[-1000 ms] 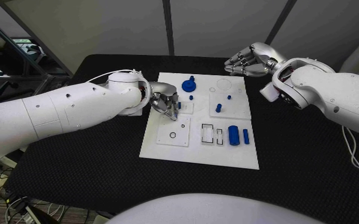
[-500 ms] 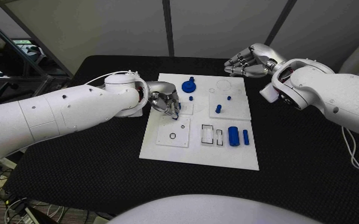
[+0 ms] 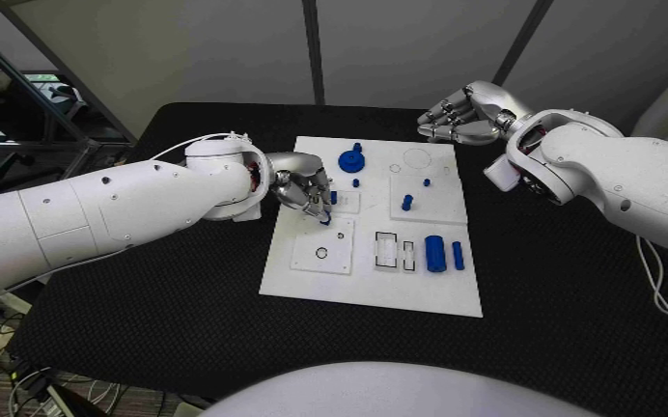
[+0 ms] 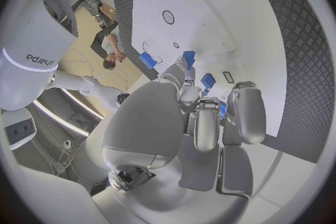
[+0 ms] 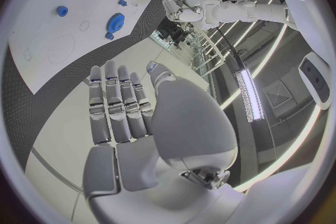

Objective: Assemble the parts on the task board

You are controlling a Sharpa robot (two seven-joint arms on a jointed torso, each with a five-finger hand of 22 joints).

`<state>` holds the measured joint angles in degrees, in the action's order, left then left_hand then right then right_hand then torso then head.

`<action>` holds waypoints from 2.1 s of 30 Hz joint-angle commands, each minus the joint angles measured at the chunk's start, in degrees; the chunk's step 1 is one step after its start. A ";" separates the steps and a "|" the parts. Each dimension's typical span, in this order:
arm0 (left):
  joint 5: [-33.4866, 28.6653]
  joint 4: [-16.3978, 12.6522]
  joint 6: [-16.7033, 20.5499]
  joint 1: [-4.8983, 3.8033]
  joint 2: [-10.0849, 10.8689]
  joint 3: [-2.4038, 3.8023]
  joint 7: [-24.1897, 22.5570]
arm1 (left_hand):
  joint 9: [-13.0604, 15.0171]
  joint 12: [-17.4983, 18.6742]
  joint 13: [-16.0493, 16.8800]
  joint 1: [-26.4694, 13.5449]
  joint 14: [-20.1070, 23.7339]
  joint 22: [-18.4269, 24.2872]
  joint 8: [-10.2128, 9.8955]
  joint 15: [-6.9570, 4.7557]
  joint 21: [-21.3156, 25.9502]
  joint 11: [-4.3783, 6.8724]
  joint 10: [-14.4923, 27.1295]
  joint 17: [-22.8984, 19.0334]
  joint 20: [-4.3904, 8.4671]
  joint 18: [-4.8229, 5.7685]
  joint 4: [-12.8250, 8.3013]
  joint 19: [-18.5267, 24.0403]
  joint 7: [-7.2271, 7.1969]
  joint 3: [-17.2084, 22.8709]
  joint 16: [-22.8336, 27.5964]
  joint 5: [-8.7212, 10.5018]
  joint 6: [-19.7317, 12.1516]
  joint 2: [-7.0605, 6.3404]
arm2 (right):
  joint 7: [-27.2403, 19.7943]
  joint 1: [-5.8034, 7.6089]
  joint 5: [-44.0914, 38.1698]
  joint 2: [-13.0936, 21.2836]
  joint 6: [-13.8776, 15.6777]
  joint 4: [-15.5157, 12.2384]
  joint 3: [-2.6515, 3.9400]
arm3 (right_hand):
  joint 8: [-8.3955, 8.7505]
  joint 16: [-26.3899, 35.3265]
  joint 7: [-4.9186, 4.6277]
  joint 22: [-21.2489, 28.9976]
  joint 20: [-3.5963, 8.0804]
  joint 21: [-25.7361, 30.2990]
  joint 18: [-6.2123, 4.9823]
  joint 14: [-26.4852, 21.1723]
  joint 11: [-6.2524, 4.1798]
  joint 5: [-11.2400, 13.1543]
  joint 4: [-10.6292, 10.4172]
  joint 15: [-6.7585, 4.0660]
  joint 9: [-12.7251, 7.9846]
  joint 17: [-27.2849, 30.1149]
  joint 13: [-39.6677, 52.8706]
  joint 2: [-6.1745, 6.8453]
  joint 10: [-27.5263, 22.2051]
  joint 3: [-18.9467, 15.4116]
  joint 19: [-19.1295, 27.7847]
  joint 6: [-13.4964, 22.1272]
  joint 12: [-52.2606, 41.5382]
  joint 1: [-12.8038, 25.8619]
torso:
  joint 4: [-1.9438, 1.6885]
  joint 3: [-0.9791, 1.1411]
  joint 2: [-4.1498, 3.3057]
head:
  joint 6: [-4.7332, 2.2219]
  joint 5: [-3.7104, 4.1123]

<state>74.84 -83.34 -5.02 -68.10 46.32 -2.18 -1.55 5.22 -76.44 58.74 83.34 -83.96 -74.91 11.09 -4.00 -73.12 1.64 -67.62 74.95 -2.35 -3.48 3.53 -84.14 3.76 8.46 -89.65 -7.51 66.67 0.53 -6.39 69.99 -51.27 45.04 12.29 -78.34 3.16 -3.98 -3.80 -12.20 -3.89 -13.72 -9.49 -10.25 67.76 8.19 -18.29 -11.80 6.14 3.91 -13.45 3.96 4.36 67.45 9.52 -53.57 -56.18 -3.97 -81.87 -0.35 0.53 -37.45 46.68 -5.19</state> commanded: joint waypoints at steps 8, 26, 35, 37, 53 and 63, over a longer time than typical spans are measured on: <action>-3.24 -1.60 4.29 -0.02 1.67 0.04 -2.80 | 2.29 -0.26 0.30 0.87 -6.04 -11.11 0.59 -0.47 -0.17 0.02 -0.72 15.05 0.50 0.45 -0.33 -1.67 -1.05 0.10 -0.35 -0.32 1.67 -0.01 | -0.76 0.08 -0.08 0.01 -0.43 -0.02 0.03 | -0.09 0.11 0.01 0.05 0.01 0.24 -0.33 -0.34 0.14 -0.27 0.05 -0.18 0.04 0.06 -0.05 -0.58 -0.46 0.32 -0.51 0.44 -0.16 -0.04 | 0.05 0.01 0.00 | -0.12 -0.10; 1.60 -1.36 22.82 0.20 5.45 0.07 -5.53 | 3.48 -0.22 1.00 1.51 -6.04 -11.63 1.87 -0.42 -2.40 -0.21 -2.02 15.05 0.62 0.86 -0.96 -2.39 -0.61 1.53 -0.35 -0.57 1.49 -0.96 | -1.11 0.08 -0.08 0.40 0.42 -0.01 0.03 | -0.06 0.13 -0.02 0.06 -0.01 0.31 -0.32 -0.40 0.17 -0.26 0.07 -0.15 0.03 0.10 -0.06 -0.56 -0.53 0.34 -0.50 0.50 -0.13 -0.04 | 0.04 0.04 0.02 | -0.71 -0.25; 6.61 1.92 27.84 1.45 4.19 0.07 -4.80 | 3.72 -0.12 0.99 1.42 -6.04 -11.71 2.10 -0.39 -2.74 -0.24 -2.20 15.05 0.62 0.92 -0.90 -2.50 -0.60 1.94 -0.35 -0.57 1.44 -1.21 | -1.20 0.08 -0.08 0.29 0.51 0.07 0.03 | -0.06 0.13 -0.02 0.06 -0.01 0.31 -0.32 -0.40 0.17 -0.26 0.07 -0.15 0.03 0.10 -0.06 -0.56 -0.53 0.34 -0.50 0.50 -0.13 -0.04 | 0.05 0.01 -0.02 | -1.12 -0.84; 7.11 2.95 28.60 1.78 3.69 0.07 -4.98 | 3.75 -0.10 0.95 1.42 -6.04 -11.71 2.12 -0.39 -2.75 -0.24 -2.20 15.05 0.61 0.92 -0.90 -2.50 -0.60 1.99 -0.35 -0.58 1.43 -1.23 | -1.21 0.08 -0.08 0.27 0.52 0.07 0.03 | -0.06 0.13 -0.02 0.06 -0.01 0.31 -0.32 -0.40 0.17 -0.26 0.07 -0.15 0.03 0.10 -0.06 -0.56 -0.53 0.34 -0.50 0.50 -0.13 -0.04 | 0.01 0.04 -0.02 | -1.24 -0.93; 10.84 10.25 31.05 3.47 -0.66 0.09 -6.59 | 4.04 0.18 0.69 1.39 -6.04 -11.76 2.36 -0.37 -2.98 -0.27 -2.21 15.05 0.61 0.96 -0.85 -2.59 -0.54 2.64 -0.35 -0.59 1.27 -1.55 | -1.20 0.08 -0.08 0.18 0.46 0.00 0.03 | -0.06 0.13 -0.02 0.06 -0.01 0.31 -0.32 -0.40 0.17 -0.26 0.07 -0.15 0.03 0.10 -0.06 -0.56 -0.53 0.34 -0.50 0.50 -0.13 -0.04 | 0.14 0.01 -0.08 | -1.53 -0.98; 10.87 11.54 30.62 3.82 -1.64 0.11 -7.26 | 4.28 0.53 0.22 1.17 -6.04 -11.75 2.51 -0.34 -2.93 -0.30 -2.01 15.05 0.59 0.95 -0.65 -2.59 -0.53 3.15 -0.35 -0.56 1.05 -1.77 | -1.17 0.08 -0.08 0.06 0.42 0.03 0.03 | -0.06 0.13 -0.02 0.06 -0.01 0.31 -0.32 -0.40 0.17 -0.26 0.07 -0.15 0.03 0.10 -0.06 -0.56 -0.53 0.34 -0.50 0.50 -0.13 -0.04 | 0.12 0.01 -0.08 | -1.47 -1.00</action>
<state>84.89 -71.93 25.00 -64.24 44.75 -2.12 -7.42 5.23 -76.10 59.03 84.38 -83.96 -74.91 12.04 -4.00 -75.79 1.28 -69.53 74.95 -2.16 -3.48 2.96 -83.93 3.55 11.36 -89.65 -7.69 67.25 -0.85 -7.03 69.97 -51.30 45.15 12.38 -78.26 3.16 -3.98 -3.80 -12.20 -3.89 -13.72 -9.49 -10.24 67.76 8.40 -18.29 -11.80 6.14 3.90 -13.42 3.96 4.36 67.24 9.52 -53.57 -56.18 -3.97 -81.87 -0.20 0.55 -37.53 45.19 -6.19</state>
